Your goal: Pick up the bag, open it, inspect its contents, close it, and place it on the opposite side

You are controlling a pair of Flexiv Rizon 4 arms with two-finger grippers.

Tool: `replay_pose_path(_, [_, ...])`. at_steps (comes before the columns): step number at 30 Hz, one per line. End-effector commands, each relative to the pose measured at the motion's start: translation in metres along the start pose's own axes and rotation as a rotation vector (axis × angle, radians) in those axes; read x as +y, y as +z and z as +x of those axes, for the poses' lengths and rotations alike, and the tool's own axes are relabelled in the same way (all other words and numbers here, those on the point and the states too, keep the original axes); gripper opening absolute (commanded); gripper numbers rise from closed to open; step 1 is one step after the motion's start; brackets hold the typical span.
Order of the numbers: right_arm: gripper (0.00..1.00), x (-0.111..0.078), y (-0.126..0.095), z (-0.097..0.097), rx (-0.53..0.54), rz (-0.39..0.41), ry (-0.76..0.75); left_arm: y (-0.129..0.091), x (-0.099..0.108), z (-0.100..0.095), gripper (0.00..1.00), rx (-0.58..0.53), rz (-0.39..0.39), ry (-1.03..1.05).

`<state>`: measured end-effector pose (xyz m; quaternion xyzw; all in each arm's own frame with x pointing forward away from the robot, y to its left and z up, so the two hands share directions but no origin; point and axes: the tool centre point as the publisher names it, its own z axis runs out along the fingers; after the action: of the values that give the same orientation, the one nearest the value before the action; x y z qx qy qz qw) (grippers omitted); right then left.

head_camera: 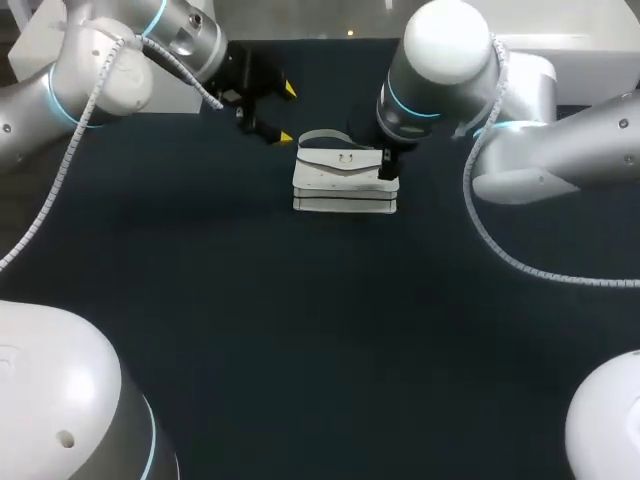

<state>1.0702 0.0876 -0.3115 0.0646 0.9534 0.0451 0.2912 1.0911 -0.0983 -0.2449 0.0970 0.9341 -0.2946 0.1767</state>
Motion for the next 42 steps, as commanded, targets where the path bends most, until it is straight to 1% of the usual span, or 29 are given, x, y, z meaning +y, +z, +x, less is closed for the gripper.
replay_pose_path(1, [1.0, 0.002, -0.009, 0.011, -0.039, 0.005, 0.003, 0.007, 0.003, -0.004, 1.0, 0.001, 0.008, 0.003])
replay_pose_path(7, [1.0, 0.005, -0.015, 0.021, -0.075, -0.016, -0.013, 0.016, 0.004, -0.006, 1.0, 0.015, 0.027, 0.016])
replay_pose_path(11, [1.0, 0.005, -0.012, 0.03, -0.069, -0.023, -0.036, 0.021, 0.001, -0.006, 1.0, 0.03, 0.039, 0.033])
replay_pose_path(12, [0.98, 0.004, -0.011, 0.033, -0.068, -0.028, -0.039, 0.022, 0.0, -0.006, 1.0, 0.031, 0.04, 0.036])
replay_pose_path(13, [0.96, 0.003, -0.009, 0.035, -0.064, -0.033, -0.039, 0.023, -0.002, -0.006, 1.0, 0.031, 0.039, 0.038])
replay_pose_path(15, [0.86, 0.002, -0.007, 0.039, -0.06, -0.041, -0.04, 0.024, -0.004, -0.006, 1.0, 0.033, 0.042, 0.045])
replay_pose_path(17, [0.83, 0.003, -0.005, 0.043, -0.056, -0.044, -0.046, 0.025, -0.005, -0.006, 1.0, 0.033, 0.044, 0.047])
replay_pose_path(18, [0.76, 0.003, -0.004, 0.045, -0.056, -0.045, -0.05, 0.026, -0.006, -0.007, 1.0, 0.034, 0.046, 0.047])
replay_pose_path(19, [0.62, 0.003, -0.003, 0.047, -0.056, -0.047, -0.053, 0.026, -0.007, -0.007, 1.0, 0.034, 0.048, 0.049])
replay_pose_path(20, [0.58, 0.003, -0.002, 0.049, -0.059, -0.056, -0.059, 0.027, -0.007, -0.007, 1.0, 0.035, 0.049, 0.05])
replay_pose_path(21, [0.51, 0.003, -0.001, 0.05, -0.062, -0.062, -0.062, 0.028, -0.008, -0.007, 1.0, 0.037, 0.052, 0.053])
replay_pose_path(23, [0.5, 0.003, 0.002, 0.053, -0.067, -0.069, -0.072, 0.03, -0.009, -0.007, 1.0, 0.039, 0.056, 0.057])
replay_pose_path(25, [0.55, 0.003, 0.007, 0.056, -0.07, -0.084, -0.08, 0.032, -0.01, -0.006, 1.0, 0.039, 0.057, 0.064])
replay_pose_path(27, [0.54, 0.004, 0.013, 0.058, -0.069, -0.084, -0.087, 0.034, -0.011, -0.005, 1.0, 0.04, 0.065, 0.07])
replay_pose_path(30, [0.49, 0.005, 0.02, 0.061, -0.074, -0.079, -0.1, 0.038, -0.012, -0.004, 1.0, 0.046, 0.073, 0.08])
replay_pose_path(33, [0.48, 0.005, 0.025, 0.062, -0.078, -0.068, -0.104, 0.04, -0.014, -0.005, 1.0, 0.049, 0.085, 0.082])
replay_pose_path(35, [0.48, 0.005, 0.027, 0.062, -0.085, -0.062, -0.097, 0.042, -0.015, -0.005, 1.0, 0.051, 0.09, 0.083])
replay_pose_path(38, [0.44, 0.005, 0.027, 0.06, -0.099, -0.065, -0.083, 0.044, -0.016, -0.005, 1.0, 0.056, 0.095, 0.085])
replay_pose_path(42, [0.42, 0.007, 0.027, 0.058, -0.111, -0.067, -0.082, 0.046, -0.015, -0.004, 1.0, 0.063, 0.096, 0.086])
